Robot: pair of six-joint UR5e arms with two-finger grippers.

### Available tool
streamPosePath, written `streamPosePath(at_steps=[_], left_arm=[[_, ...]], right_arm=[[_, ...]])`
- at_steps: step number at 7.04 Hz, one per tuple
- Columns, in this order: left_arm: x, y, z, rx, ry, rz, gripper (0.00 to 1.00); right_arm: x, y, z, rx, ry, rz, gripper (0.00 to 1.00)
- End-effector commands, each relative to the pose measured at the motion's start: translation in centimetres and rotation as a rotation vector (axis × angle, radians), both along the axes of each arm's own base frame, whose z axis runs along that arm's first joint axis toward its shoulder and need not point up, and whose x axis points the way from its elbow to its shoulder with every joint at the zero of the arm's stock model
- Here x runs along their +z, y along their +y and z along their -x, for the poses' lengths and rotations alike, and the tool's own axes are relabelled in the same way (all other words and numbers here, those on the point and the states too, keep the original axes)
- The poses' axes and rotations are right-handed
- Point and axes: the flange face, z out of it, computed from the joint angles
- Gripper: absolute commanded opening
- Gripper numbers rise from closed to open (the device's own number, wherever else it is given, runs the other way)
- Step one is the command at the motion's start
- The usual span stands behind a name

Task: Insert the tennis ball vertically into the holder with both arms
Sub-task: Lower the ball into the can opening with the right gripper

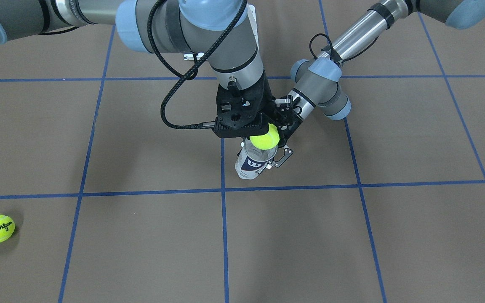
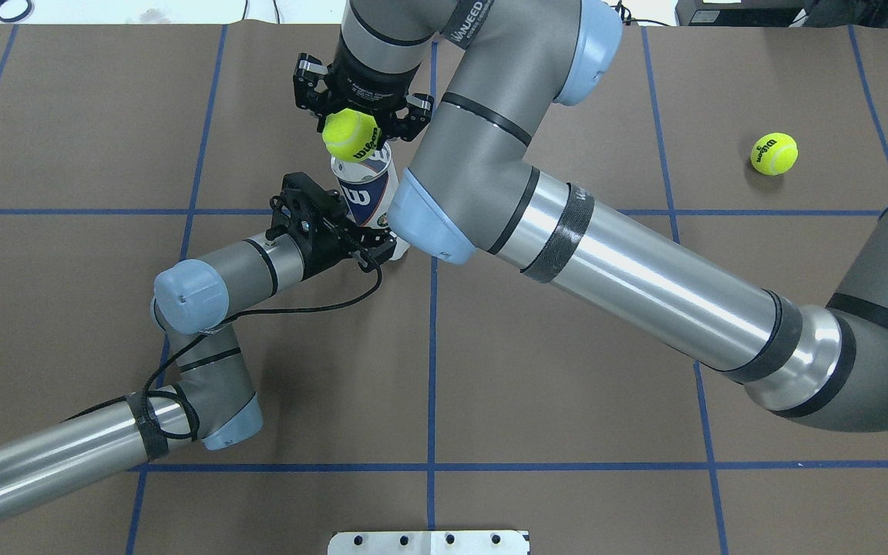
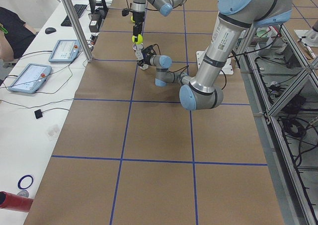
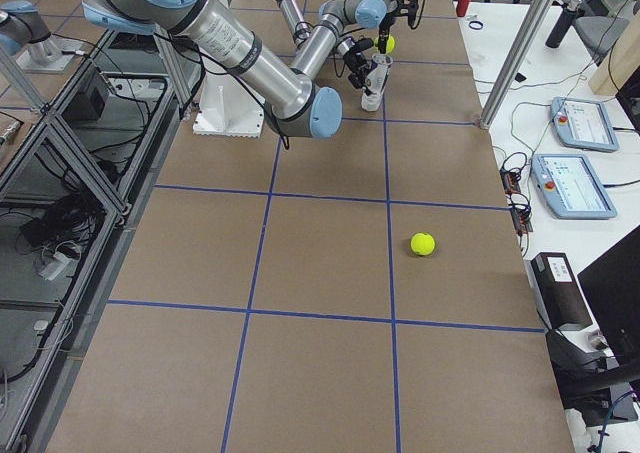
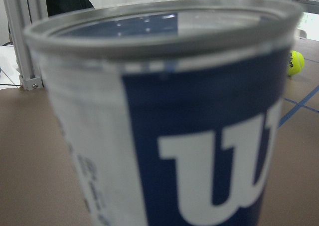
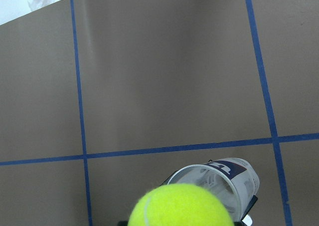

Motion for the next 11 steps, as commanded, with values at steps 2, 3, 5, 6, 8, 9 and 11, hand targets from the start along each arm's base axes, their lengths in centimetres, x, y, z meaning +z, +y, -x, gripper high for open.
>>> streamPosePath(at_steps=[2, 3, 5, 6, 8, 9, 11], left_arm=[[0.0, 0.0, 0.0, 0.0, -0.001, 0.0, 0.75], [0.0, -0.1, 0.1, -0.002, -0.002, -0.001, 0.75], [0.0, 0.0, 0.0, 0.0, -0.001, 0.0, 0.75], [0.1, 0.0, 0.0, 0.0, -0.002, 0.001, 0.75], [0.0, 0.0, 0.0, 0.0, -0.002, -0.001, 0.75], [0.0, 0.0, 0.0, 0.0, -0.002, -0.001, 0.75], [0.0, -0.1, 0.1, -0.002, -0.002, -0.001, 0.75]], right_arm=[[1.1, -0.4, 1.1, 0.002, 0.024, 0.015, 0.0], [0.9, -0.4, 1.1, 0.006, 0.022, 0.02, 0.42], [0.8, -0.4, 1.0, 0.007, 0.02, 0.02, 0.99], [0.7, -0.3, 1.0, 0.007, 0.019, 0.019, 0.99], [0.4, -0.3, 0.6, 0.011, 0.011, 0.016, 0.99], [-0.9, -0.1, 0.2, 0.014, -0.008, 0.002, 0.98], [-2.3, -0.4, -0.4, 0.03, -0.03, -0.001, 0.01]])
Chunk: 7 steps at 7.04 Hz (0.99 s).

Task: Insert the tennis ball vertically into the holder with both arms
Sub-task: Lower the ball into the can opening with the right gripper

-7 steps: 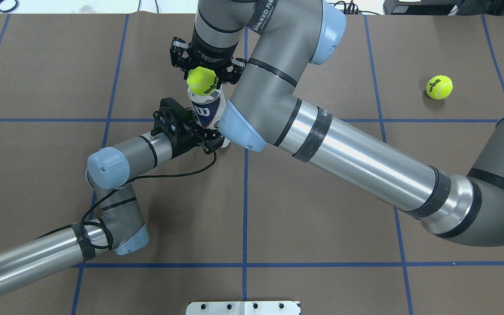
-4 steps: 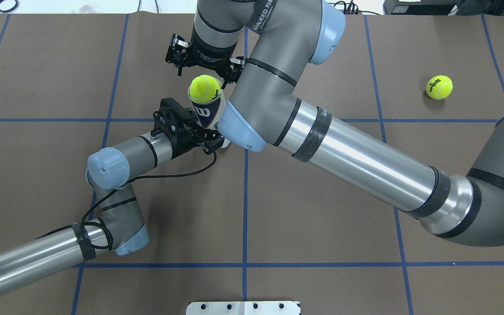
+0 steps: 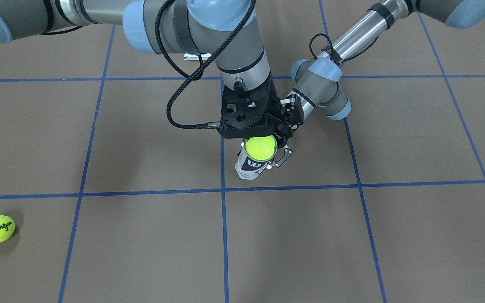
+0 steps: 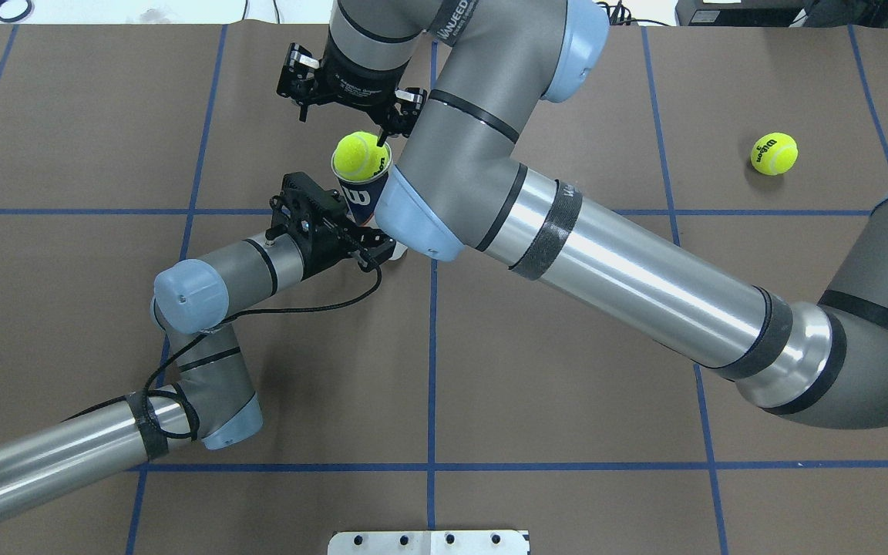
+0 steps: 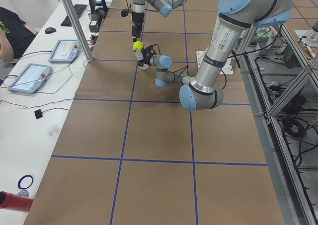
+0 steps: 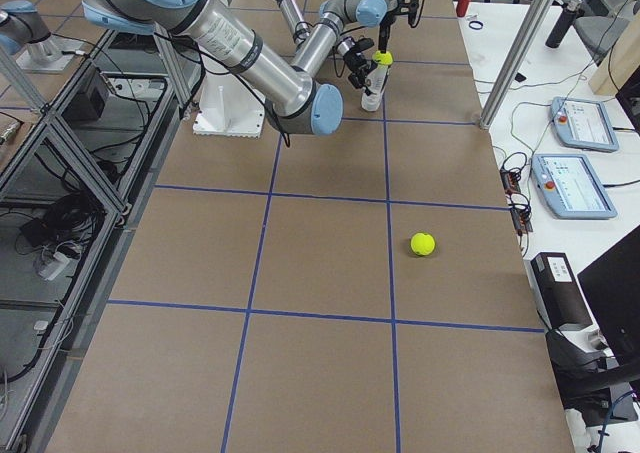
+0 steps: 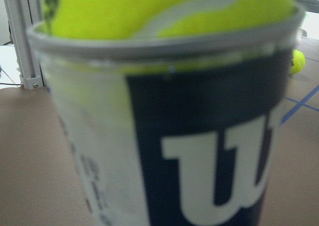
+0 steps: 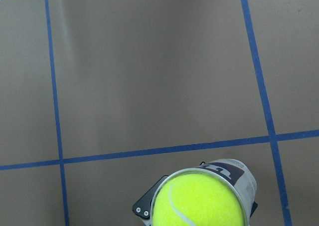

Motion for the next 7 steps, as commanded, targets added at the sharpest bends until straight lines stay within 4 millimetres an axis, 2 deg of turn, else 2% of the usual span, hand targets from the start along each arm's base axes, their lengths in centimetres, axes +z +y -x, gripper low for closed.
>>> streamPosePath(at_steps=[1, 4, 7], left_arm=[[0.0, 0.0, 0.0, -0.001, 0.0, 0.0, 0.75], [0.0, 0.0, 0.0, -0.001, 0.001, 0.001, 0.75], [0.0, 0.0, 0.0, 0.001, 0.001, 0.001, 0.75]], right_arm=[[-0.5, -0.4, -0.2, 0.022, -0.018, -0.039, 0.0], [1.5, -1.4, 1.2, 0.022, 0.028, -0.037, 0.0], [3.5, 0.4, 4.5, -0.002, 0.065, -0.031, 0.0]])
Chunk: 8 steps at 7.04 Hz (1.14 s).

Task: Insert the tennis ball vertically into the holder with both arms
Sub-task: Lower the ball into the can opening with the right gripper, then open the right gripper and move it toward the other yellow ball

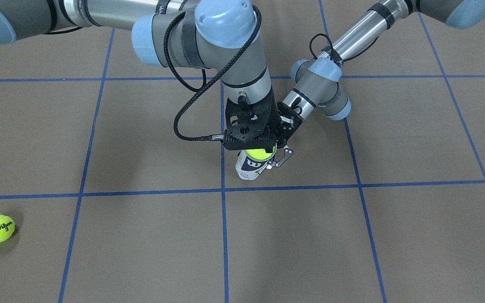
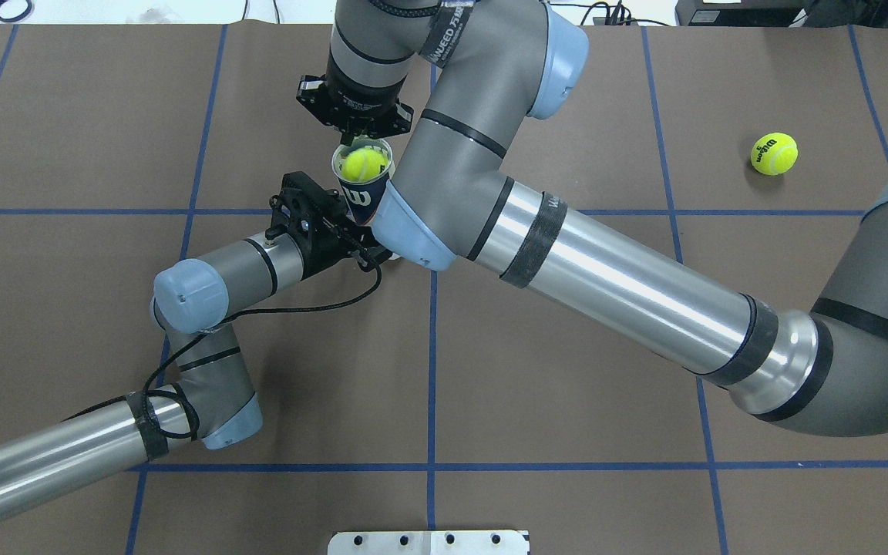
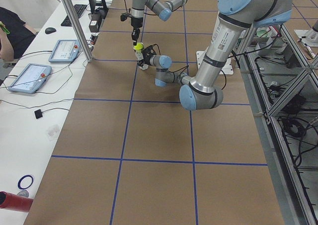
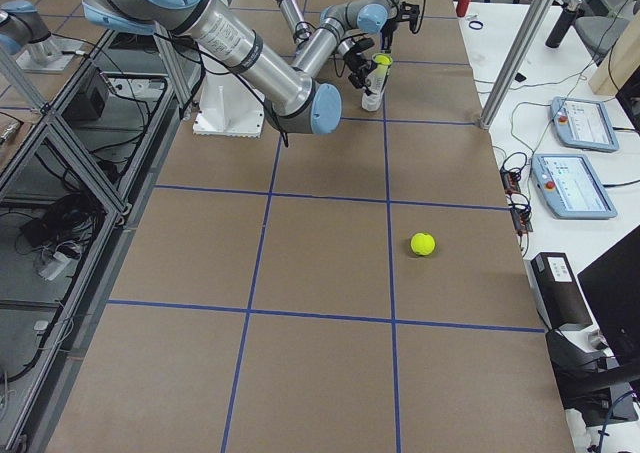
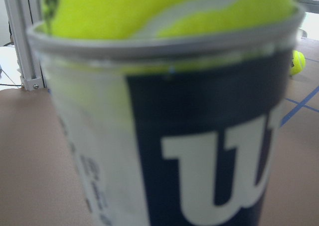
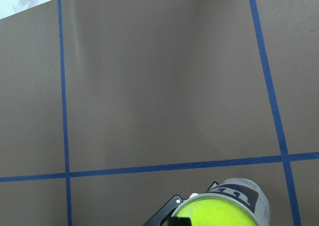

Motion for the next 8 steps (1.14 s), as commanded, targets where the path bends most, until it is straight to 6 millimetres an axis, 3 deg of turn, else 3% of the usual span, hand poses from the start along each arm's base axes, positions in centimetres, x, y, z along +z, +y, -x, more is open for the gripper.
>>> streamPosePath(at_steps=[1, 3, 4, 5, 6, 7, 8], left_arm=[[0.0, 0.0, 0.0, -0.001, 0.0, 0.001, 0.75], [0.0, 0.0, 0.0, -0.001, 0.0, 0.001, 0.75], [0.0, 0.0, 0.0, -0.001, 0.0, 0.001, 0.75], [0.0, 0.0, 0.0, -0.001, 0.0, -0.001, 0.75], [0.0, 0.0, 0.0, -0.001, 0.0, -0.001, 0.75], [0.0, -0.2, 0.2, -0.004, 0.0, -0.001, 0.76], [-0.1, -0.2, 0.2, -0.004, 0.001, -0.001, 0.76]], right_arm=[[0.5, 0.9, 1.2, -0.002, 0.014, -0.006, 0.0], [-0.7, 0.4, -0.1, 0.014, -0.007, -0.016, 0.0], [-1.4, -0.3, -1.6, 0.028, -0.022, -0.025, 0.0], [-2.2, -2.1, -5.0, 0.055, -0.045, -0.028, 0.0], [-1.7, -6.1, -11.0, 0.048, -0.072, -0.008, 0.52], [2.4, -11.2, -19.4, -0.006, -0.071, -0.034, 0.8], [9.7, -15.0, -26.9, -0.038, -0.037, -0.074, 0.98]])
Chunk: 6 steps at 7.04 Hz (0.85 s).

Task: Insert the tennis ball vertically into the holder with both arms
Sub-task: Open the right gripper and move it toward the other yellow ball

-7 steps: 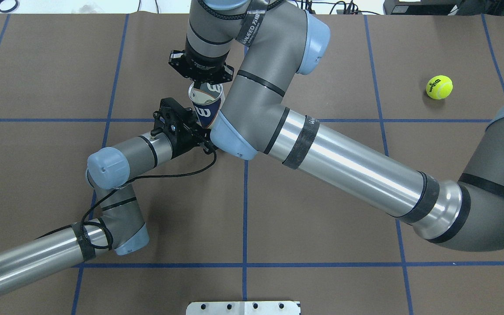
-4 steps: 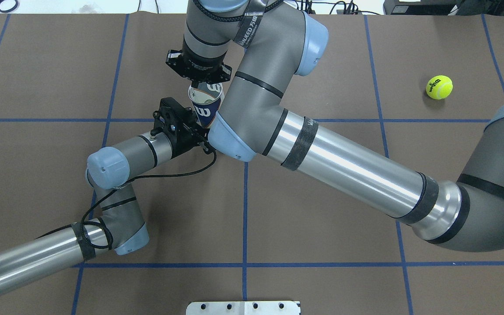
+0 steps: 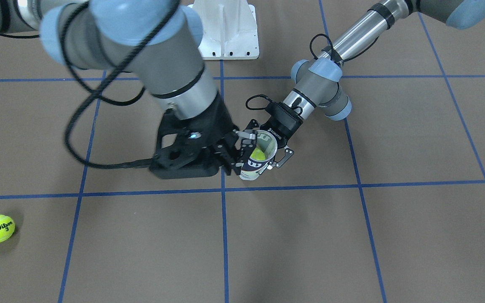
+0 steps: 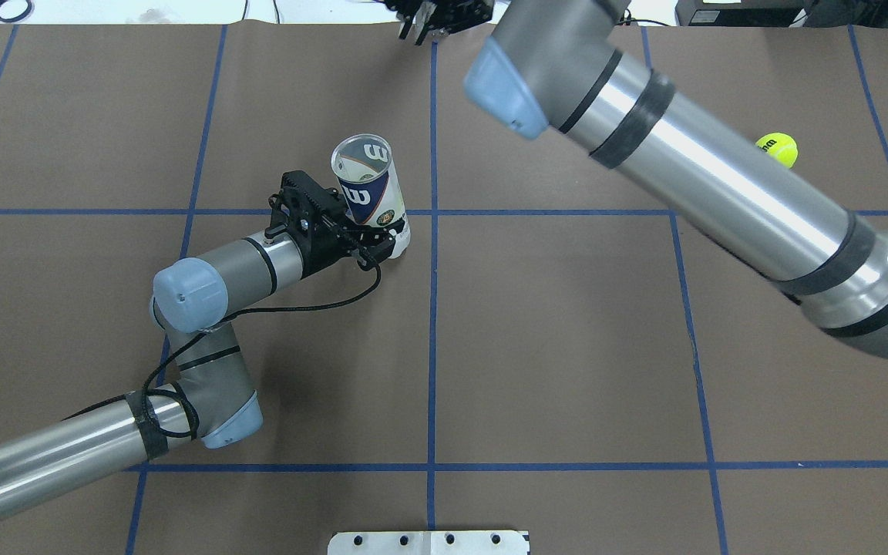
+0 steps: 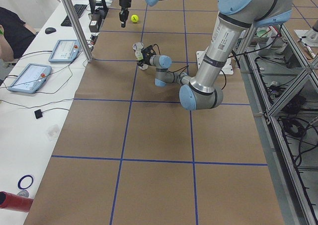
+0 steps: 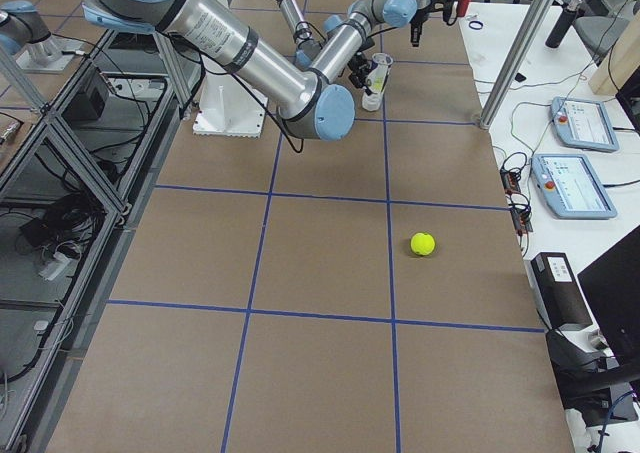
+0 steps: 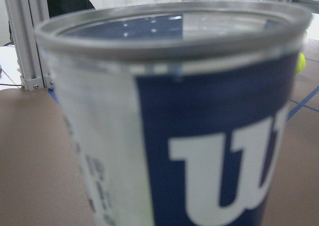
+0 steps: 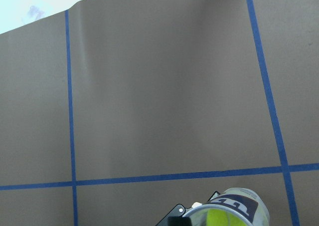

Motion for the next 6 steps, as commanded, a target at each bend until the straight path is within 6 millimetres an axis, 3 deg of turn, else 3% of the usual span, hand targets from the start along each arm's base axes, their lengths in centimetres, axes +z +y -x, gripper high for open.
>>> streamPosePath(at_steps=[1, 3, 5, 6], left_arm=[[-0.1, 0.0, 0.1, -0.001, 0.001, -0.001, 0.76], [-0.2, 0.0, 0.0, 0.001, 0.003, 0.0, 0.76], [-0.1, 0.0, 0.1, -0.001, 0.003, 0.0, 0.76], [-0.1, 0.0, 0.0, 0.001, 0.002, 0.001, 0.76]], right_arm=[[14.6, -6.0, -13.8, -0.077, 0.081, -0.102, 0.99], [27.1, -6.0, -18.8, -0.166, 0.196, -0.202, 0.99], [37.1, -5.4, -20.8, -0.247, 0.306, -0.24, 0.99], [40.1, -5.4, -20.7, -0.243, 0.344, -0.24, 0.99]])
